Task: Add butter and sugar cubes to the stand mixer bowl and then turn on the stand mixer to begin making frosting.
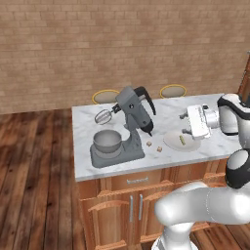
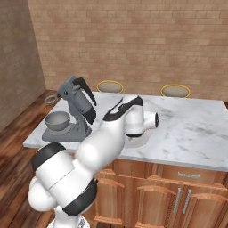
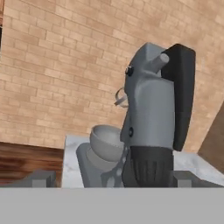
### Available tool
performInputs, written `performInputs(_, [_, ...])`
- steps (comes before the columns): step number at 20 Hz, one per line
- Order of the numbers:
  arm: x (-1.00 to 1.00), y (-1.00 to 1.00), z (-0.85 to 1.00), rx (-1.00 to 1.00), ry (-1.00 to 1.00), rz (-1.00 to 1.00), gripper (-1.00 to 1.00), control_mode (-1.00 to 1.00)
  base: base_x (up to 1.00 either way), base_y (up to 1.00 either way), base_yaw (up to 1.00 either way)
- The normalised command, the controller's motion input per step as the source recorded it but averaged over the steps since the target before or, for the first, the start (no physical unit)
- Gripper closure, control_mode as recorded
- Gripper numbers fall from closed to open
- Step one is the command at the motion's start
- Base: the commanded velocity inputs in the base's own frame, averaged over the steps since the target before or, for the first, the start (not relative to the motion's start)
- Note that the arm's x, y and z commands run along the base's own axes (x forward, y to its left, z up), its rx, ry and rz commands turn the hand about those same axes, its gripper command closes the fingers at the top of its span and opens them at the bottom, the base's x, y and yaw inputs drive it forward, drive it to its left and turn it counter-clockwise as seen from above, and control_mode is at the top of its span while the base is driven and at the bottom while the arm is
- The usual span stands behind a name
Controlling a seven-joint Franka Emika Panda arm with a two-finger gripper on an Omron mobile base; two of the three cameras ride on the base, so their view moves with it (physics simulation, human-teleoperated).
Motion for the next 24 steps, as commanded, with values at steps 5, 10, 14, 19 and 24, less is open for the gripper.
performInputs(5, [0.09, 0.4, -0.5, -0.1, 0.0, 0.12, -1.0, -1.0, 0.0, 0.0, 0.0])
performInputs(10, [0.18, 0.46, -0.55, -0.06, 0.06, 0.0, -1.0, -1.0, 0.0, 0.0, 0.0])
performInputs(14, [0.26, 0.27, -0.4, -0.02, 0.05, 0.0, -1.0, -1.0, 0.0, 0.0, 0.0])
performInputs(19, [0.33, 0.14, -0.33, 0.0, 0.05, 0.0, -1.0, -1.0, 0.0, 0.0, 0.0])
performInputs(24, [0.23, 0.0, -0.33, 0.0, 0.05, 0.0, -1.0, -1.0, 0.0, 0.0, 0.0])
